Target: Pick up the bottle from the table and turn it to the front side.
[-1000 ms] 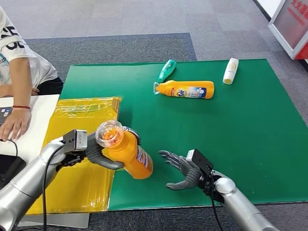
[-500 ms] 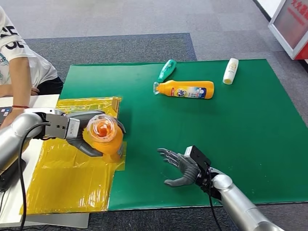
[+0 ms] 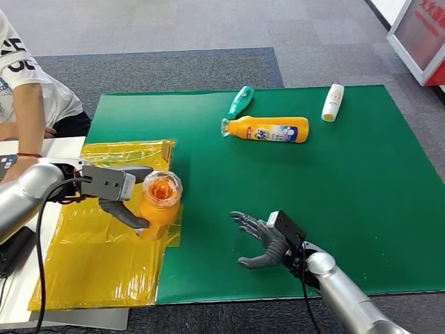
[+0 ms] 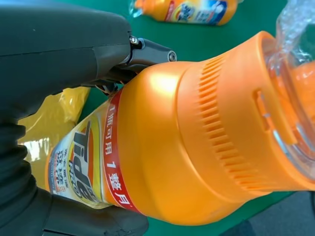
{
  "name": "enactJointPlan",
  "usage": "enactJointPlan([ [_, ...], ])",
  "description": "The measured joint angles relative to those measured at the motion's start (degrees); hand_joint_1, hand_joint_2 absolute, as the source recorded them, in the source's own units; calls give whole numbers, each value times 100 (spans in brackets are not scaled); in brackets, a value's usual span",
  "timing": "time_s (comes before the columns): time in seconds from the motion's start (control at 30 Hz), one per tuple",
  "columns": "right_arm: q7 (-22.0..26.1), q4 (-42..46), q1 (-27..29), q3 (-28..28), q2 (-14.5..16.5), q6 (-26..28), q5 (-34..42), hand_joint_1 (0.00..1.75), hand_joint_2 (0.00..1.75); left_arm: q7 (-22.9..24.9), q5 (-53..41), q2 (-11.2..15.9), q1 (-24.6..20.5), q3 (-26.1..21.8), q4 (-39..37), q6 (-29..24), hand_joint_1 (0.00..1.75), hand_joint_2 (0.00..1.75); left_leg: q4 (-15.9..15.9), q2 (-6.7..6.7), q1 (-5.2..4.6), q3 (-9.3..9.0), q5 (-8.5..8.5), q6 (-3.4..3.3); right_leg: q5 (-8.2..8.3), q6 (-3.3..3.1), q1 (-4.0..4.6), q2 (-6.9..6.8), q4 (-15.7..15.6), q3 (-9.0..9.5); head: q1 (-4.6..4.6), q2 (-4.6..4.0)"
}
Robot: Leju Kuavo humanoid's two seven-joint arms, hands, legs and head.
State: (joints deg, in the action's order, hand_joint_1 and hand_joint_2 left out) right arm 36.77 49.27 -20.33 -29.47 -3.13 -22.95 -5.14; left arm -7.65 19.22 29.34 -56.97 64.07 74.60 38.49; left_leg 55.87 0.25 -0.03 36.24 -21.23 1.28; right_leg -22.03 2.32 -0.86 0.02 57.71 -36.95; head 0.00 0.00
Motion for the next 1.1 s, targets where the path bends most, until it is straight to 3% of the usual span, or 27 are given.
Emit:
enactJointPlan([
  [0.23,-244,911,186,297,-16,128,-125,0,175,69,43,199,13,301,-92,-158,175,175,0,0,0,2,-1,1,-1,-1,3,-1,0,-3,-1,0],
  [0.37,25,1464,354,412,-78,518,-370,0,175,82,68,320,88,340,-102,-277,175,175,0,0,0,4,-1,1,-1,-1,1,1,0,-2,-1,0],
  [0.63,-271,3648,1199,1066,-483,670,-666,0,175,-128,-102,1054,776,-33,182,-608,175,175,0,4,3,4,-12,8,-13,-13,7,4,-1,-6,0,0],
  [0.77,-135,4034,1620,1191,-502,778,-814,0,175,-131,-119,1314,1012,-259,392,-641,175,175,-1,5,6,2,-18,15,-15,-17,11,7,-1,-7,-1,0],
  [1.1,0,4494,2038,1372,-434,792,-559,0,175,-19,-211,1583,1359,-613,701,-663,175,175,-1,5,9,2,-17,16,-14,-18,13,7,0,-4,0,0],
])
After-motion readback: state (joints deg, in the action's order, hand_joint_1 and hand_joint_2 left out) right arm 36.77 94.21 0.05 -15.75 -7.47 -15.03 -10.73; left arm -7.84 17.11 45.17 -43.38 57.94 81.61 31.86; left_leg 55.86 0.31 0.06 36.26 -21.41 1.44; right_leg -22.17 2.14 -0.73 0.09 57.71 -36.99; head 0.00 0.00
